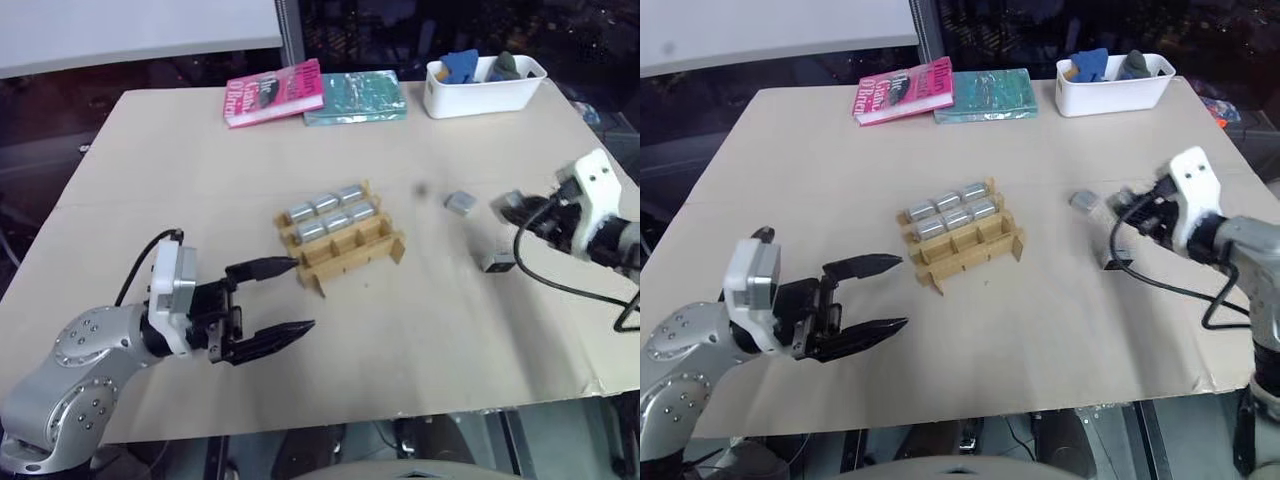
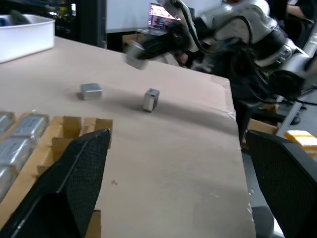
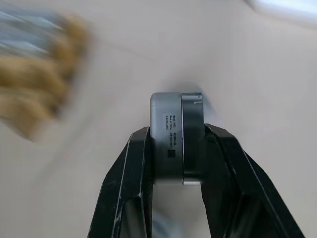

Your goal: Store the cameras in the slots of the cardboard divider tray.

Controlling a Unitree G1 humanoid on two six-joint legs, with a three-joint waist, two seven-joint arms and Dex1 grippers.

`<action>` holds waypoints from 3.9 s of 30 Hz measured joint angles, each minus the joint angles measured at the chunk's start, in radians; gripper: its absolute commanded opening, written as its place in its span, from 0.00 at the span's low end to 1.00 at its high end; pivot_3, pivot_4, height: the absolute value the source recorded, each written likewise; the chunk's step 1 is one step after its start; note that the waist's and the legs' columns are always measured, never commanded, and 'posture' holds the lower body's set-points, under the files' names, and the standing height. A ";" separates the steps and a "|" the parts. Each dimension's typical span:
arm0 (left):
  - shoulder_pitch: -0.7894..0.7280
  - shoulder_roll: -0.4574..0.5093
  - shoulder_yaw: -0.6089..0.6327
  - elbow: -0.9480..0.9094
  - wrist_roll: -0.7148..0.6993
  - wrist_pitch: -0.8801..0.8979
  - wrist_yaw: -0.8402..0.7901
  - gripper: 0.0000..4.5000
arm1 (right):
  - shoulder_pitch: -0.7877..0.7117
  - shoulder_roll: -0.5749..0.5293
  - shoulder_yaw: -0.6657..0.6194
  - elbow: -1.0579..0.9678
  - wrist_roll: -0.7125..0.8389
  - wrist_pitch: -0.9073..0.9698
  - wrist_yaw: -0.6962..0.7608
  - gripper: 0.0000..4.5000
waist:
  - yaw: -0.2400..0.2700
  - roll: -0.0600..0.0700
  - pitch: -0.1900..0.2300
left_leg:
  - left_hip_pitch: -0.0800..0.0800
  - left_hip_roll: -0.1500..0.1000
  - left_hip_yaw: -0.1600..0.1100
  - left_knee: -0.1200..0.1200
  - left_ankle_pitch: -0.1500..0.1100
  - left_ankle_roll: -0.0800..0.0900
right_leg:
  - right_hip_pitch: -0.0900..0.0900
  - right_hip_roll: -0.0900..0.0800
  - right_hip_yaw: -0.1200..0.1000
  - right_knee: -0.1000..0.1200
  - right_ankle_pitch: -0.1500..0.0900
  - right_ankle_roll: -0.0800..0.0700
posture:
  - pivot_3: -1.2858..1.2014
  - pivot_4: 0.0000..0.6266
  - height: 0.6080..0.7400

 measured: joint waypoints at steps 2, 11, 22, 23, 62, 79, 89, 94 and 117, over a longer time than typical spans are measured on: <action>0.007 -0.001 0.009 -0.007 -0.008 0.000 0.008 1.00 | -0.112 0.016 0.105 0.051 -0.009 -0.119 0.089 0.17 | -0.007 0.000 0.000 | 0.000 0.000 0.000 0.000 0.000 0.000 | 0.000 0.000 0.000 0.000 0.000 0.000 | 0.52 0.24 1.00; 0.232 -0.062 0.118 -0.060 0.005 -0.025 0.063 1.00 | -0.421 0.301 0.478 0.416 -0.188 -0.758 0.398 0.17 | -0.008 -0.001 0.001 | -0.003 0.000 0.000 -0.001 0.000 -0.001 | -0.003 0.000 0.000 -0.002 0.000 0.000 | 0.52 0.24 1.00; 0.409 -0.134 0.199 -0.180 0.016 -0.081 0.133 1.00 | -0.474 0.497 0.616 0.830 -0.350 -1.261 0.531 0.17 | -0.013 -0.002 0.000 | -0.001 0.000 -0.001 -0.001 0.002 -0.004 | -0.004 0.000 0.000 0.001 0.000 -0.001 | 0.52 0.24 1.00; 0.426 -0.140 0.201 -0.190 0.019 -0.087 0.137 1.00 | -0.485 0.509 0.616 0.863 -0.362 -1.286 0.528 0.17 | -0.015 -0.002 0.000 | -0.001 0.000 -0.001 -0.002 0.002 -0.005 | -0.004 0.000 0.001 0.001 0.000 -0.001 | 0.52 0.24 1.00; -0.243 -0.008 -0.164 0.135 0.354 -0.174 0.102 0.14 | -0.362 0.343 0.573 0.355 -0.312 -0.868 0.483 0.17 | -0.006 -0.001 0.001 | -0.002 -0.001 -0.002 -0.002 0.003 -0.005 | -0.006 0.000 0.001 0.003 0.000 -0.001 | 0.52 0.24 1.00; -0.294 -0.023 -0.197 0.183 0.386 -0.195 0.082 0.65 | -0.344 0.328 0.570 0.300 -0.310 -0.818 0.457 0.17 | -0.006 -0.001 0.001 | -0.003 -0.001 -0.002 -0.002 0.003 -0.005 | -0.006 0.000 0.000 0.003 0.000 -0.001 | 0.52 0.24 1.00; -0.326 -0.037 -0.236 0.213 0.421 -0.228 0.068 0.55 | -0.344 0.328 0.570 0.278 -0.305 -0.796 0.440 0.17 | -0.006 -0.001 0.001 | -0.003 -0.001 -0.002 -0.002 0.003 -0.005 | -0.006 0.000 0.000 0.003 0.000 -0.001 | 0.52 0.24 1.00; -0.357 -0.040 -0.262 0.247 0.446 -0.263 0.029 0.21 | -0.344 0.315 0.568 0.256 -0.297 -0.770 0.444 0.17 | -0.005 -0.001 0.001 | -0.003 -0.001 -0.002 -0.002 0.003 -0.005 | -0.006 0.000 0.000 0.004 0.000 -0.001 | 0.52 0.24 1.00; -0.530 -0.002 -0.243 0.336 0.337 0.107 0.128 0.16 | 0.177 0.022 0.139 -0.252 -0.039 -0.351 0.269 0.70 | 0.020 -0.002 0.001 | -0.005 -0.001 -0.003 0.000 0.003 -0.005 | -0.006 0.000 -0.001 0.004 0.000 0.000 | 0.52 0.24 1.00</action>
